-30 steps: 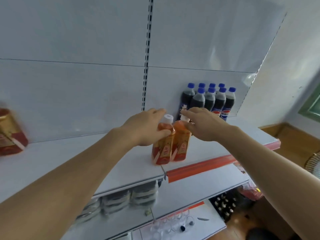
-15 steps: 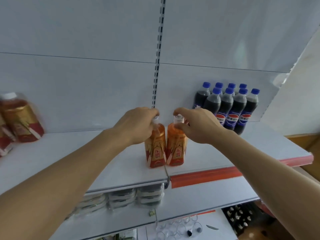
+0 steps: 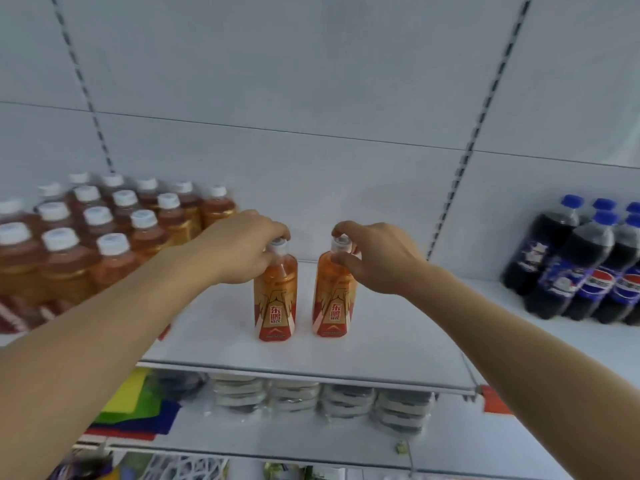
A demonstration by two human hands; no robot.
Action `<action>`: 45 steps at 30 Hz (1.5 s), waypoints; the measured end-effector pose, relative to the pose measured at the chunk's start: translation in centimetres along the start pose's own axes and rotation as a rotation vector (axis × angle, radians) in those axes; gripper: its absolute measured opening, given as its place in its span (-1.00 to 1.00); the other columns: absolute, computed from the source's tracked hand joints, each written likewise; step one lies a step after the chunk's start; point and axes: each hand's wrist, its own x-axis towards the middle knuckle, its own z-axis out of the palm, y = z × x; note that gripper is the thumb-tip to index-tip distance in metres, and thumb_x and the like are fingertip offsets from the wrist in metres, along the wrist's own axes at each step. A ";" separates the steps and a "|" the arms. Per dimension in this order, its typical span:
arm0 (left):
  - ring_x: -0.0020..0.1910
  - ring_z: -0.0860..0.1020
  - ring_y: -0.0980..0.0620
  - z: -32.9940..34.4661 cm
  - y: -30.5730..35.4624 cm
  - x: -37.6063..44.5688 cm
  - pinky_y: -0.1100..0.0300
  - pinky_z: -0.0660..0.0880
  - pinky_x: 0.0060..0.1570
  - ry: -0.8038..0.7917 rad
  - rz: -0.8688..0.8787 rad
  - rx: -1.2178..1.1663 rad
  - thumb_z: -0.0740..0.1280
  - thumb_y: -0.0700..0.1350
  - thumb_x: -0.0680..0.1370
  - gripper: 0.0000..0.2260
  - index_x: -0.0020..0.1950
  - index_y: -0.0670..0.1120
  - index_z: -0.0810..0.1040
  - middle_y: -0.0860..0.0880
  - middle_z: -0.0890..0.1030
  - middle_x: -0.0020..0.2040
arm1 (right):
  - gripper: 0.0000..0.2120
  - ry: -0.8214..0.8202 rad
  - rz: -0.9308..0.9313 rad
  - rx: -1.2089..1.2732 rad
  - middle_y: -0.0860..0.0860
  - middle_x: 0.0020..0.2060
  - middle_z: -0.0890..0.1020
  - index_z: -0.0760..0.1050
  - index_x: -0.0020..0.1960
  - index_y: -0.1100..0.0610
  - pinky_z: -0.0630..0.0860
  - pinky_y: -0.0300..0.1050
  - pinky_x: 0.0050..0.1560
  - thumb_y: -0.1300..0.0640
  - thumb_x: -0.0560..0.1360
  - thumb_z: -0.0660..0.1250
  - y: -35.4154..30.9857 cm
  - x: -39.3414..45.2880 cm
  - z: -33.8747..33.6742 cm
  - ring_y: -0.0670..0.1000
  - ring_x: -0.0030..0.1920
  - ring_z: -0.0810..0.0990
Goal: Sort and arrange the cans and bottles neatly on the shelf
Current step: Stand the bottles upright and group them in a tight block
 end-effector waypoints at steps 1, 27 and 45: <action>0.20 0.56 -0.03 -0.4 -1.3 -0.7 0.00 0.58 0.14 -0.005 -0.011 -0.002 0.34 0.03 0.64 -0.64 0.44 0.12 0.54 -0.04 0.60 0.26 | -0.61 -0.002 -0.010 -0.002 -0.05 0.17 0.74 0.44 0.42 -0.12 0.51 -0.08 -0.21 -0.25 0.66 0.27 -1.1 0.9 0.4 0.10 0.02 0.68; 0.19 0.49 0.01 -1.2 -13.3 -3.5 -0.05 0.55 0.13 0.021 -0.026 0.020 0.42 0.07 0.61 -0.70 0.34 0.18 0.55 0.10 0.51 0.09 | -0.65 0.117 -0.219 0.120 0.04 0.05 0.66 0.57 0.29 -0.03 0.38 0.04 0.20 -0.17 0.59 0.32 -14.2 19.2 8.7 0.10 0.26 0.49; 0.10 0.39 0.07 -1.8 -14.4 -1.9 -0.02 0.49 0.11 -0.030 0.103 0.084 0.35 0.06 0.62 -0.75 0.29 0.09 0.54 0.20 0.49 -0.02 | -0.54 0.210 -0.174 0.356 -0.02 0.30 0.65 0.39 0.60 0.01 0.44 0.19 0.36 -0.08 0.73 0.22 -12.4 15.1 9.6 0.15 0.38 0.49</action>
